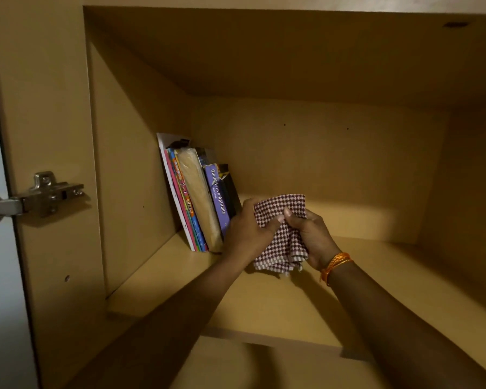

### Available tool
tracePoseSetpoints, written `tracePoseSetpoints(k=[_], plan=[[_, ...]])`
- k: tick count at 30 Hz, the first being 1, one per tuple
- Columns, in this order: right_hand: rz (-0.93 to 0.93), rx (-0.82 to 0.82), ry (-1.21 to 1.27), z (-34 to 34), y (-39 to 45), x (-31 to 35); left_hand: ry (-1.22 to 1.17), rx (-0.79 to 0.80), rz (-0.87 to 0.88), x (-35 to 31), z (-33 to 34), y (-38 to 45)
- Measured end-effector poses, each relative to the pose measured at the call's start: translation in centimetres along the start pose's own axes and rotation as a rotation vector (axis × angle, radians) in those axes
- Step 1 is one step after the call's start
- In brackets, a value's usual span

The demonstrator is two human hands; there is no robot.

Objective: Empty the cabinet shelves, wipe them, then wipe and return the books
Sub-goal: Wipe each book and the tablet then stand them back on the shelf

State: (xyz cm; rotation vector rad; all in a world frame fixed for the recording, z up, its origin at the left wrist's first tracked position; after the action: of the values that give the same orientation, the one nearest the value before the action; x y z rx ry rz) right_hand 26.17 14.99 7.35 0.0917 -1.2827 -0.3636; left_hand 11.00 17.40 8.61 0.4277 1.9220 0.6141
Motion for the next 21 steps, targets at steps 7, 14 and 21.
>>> tracePoseSetpoints(k=[7, 14, 21], plan=[[-0.051, -0.162, -0.043, -1.6, -3.5, 1.7, -0.541, 0.082, -0.318, 0.1, 1.4, -2.9], [-0.083, -0.248, -0.096, -3.6, -9.5, 2.6, -0.523, 0.052, -0.162, -3.0, 0.4, -6.0], [-0.261, -0.227, -0.151, -4.9, -16.3, 3.4, -0.55, 0.069, -0.109, -4.5, 1.5, -9.5]])
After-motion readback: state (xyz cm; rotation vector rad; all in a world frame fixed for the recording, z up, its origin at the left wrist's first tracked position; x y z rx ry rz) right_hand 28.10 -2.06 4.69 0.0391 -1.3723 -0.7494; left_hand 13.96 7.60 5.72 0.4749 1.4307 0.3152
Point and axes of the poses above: each hand's wrist, its own y-axis towards the middle knuckle, its own z-axis out of the palm, x = y × z, the point moved 9 cm from there along y, towards the middle knuckle, and after that the axes turned 5 degrees about -x, right-handed, at the moved point
